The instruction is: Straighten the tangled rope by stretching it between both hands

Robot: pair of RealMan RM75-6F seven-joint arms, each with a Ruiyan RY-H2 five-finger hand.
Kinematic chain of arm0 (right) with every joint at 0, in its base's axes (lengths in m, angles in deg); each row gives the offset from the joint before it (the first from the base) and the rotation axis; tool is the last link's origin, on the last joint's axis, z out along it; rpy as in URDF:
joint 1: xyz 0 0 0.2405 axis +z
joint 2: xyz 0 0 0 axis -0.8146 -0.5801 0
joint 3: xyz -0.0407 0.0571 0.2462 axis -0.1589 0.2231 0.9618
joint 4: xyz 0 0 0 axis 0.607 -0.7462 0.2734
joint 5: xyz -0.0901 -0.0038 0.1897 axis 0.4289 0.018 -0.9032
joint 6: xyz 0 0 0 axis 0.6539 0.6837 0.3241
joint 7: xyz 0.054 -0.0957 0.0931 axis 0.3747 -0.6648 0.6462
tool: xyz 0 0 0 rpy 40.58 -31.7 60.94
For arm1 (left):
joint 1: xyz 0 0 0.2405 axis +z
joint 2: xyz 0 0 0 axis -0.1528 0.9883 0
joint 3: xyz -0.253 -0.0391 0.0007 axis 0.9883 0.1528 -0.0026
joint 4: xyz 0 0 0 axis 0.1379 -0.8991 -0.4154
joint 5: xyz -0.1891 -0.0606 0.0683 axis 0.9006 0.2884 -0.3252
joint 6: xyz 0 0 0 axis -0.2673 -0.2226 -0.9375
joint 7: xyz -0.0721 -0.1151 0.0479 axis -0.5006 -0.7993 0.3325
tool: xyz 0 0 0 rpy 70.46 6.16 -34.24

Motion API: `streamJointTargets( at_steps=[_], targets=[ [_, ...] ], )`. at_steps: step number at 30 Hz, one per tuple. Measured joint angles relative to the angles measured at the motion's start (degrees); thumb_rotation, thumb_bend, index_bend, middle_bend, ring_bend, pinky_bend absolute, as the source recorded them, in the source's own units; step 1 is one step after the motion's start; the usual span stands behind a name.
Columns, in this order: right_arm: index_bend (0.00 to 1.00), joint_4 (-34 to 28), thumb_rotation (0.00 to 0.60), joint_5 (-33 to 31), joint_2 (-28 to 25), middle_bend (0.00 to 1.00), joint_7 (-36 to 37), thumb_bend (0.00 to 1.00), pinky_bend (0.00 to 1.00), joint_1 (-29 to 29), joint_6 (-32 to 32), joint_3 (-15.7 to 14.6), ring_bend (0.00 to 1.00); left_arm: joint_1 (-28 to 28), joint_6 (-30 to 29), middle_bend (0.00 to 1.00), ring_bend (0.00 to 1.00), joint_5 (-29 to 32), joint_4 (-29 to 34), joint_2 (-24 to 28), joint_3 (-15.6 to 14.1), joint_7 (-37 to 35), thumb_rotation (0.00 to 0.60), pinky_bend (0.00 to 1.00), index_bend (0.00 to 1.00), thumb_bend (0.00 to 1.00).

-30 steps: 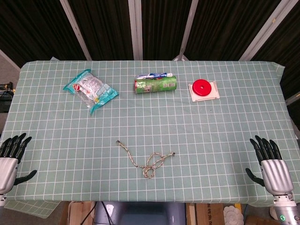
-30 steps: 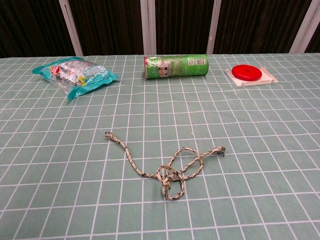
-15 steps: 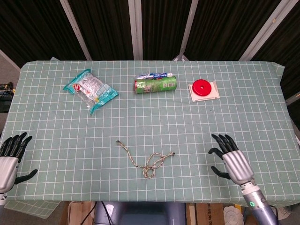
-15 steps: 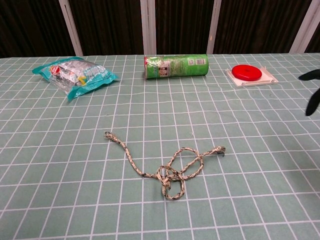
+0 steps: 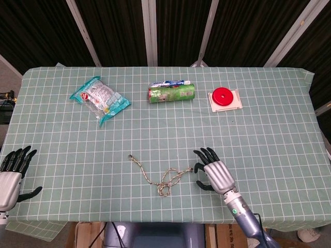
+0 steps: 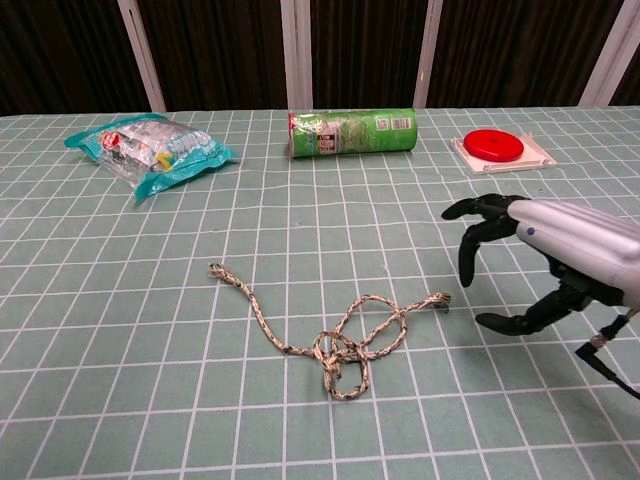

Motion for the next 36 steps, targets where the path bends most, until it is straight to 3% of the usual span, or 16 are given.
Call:
streamJointTargets(
  at_steps=[11,36],
  targets=[
    [0.54,4.3,0.600,-3.2,6.9,0.14,-1.7,0.34,0.00,2.6,1.1,0.6,0.00,-0.2,0.6,0.00,0.00,0.9,0.1,0.1,0.2,-0.2,0.600,0.00,0.01,0.07],
    [0.54,7.5,0.600,-6.5,11.5,0.14,-3.9,0.40,0.00,5.1,0.9,1.0,0.00,-0.6,1.6,0.00,0.00,1.5,0.2,0.3,0.1,-0.9,0.600,0.00,0.01,0.07]
  ],
)
